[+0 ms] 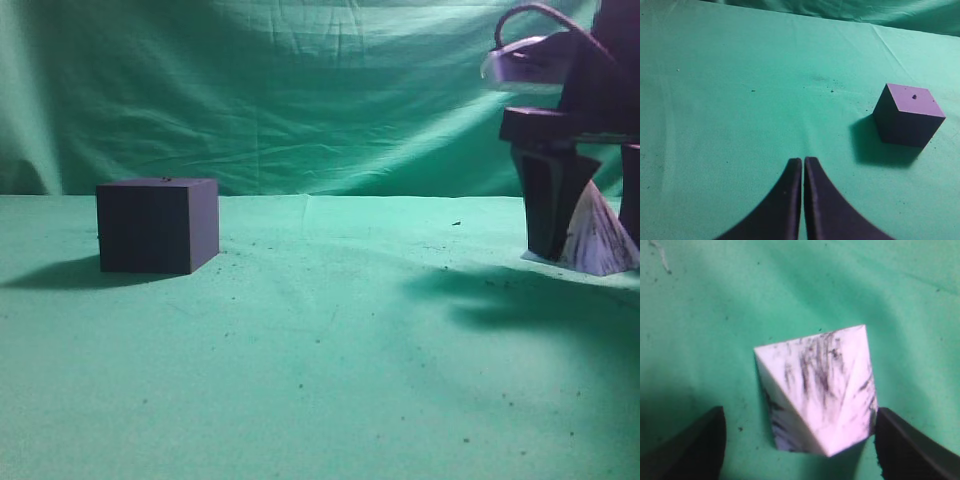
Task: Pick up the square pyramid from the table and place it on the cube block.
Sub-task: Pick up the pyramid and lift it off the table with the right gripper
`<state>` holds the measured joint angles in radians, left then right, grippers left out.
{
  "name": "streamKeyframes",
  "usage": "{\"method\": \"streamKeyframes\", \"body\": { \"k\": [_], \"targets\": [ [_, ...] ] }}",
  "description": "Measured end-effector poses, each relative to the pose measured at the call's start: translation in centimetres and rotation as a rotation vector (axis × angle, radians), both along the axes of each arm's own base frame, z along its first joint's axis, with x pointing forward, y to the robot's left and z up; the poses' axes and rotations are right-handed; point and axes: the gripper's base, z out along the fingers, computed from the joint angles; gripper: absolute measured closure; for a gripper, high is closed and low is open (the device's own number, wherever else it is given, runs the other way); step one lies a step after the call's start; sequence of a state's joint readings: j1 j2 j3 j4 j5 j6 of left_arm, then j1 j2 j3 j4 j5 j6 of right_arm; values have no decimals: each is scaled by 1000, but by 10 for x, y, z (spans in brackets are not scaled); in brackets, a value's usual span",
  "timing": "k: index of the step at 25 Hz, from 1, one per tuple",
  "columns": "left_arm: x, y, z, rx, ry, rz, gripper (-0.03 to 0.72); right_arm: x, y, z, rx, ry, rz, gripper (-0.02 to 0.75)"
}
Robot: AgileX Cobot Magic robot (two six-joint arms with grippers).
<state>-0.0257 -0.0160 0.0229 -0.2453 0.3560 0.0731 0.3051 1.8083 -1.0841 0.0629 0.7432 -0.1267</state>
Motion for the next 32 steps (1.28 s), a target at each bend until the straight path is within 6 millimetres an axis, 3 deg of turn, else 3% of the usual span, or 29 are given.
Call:
{"method": "streamKeyframes", "body": {
  "k": [9, 14, 22, 25, 32],
  "targets": [
    [0, 0, 0, 0, 0, 0, 688, 8, 1, -13, -19, -9, 27, 155],
    [0, 0, 0, 0, 0, 0, 688, 9, 1, -14, -36, 0, 39, 347],
    [0, 0, 0, 0, 0, 0, 688, 15, 4, -6, -63, 24, 39, 332],
    [0, 0, 0, 0, 0, 0, 688, 25, 3, 10, -99, 27, 53, 332],
    [0, 0, 0, 0, 0, 0, 688, 45, 14, 93, -82, -74, 53, 332]
  ]
}}
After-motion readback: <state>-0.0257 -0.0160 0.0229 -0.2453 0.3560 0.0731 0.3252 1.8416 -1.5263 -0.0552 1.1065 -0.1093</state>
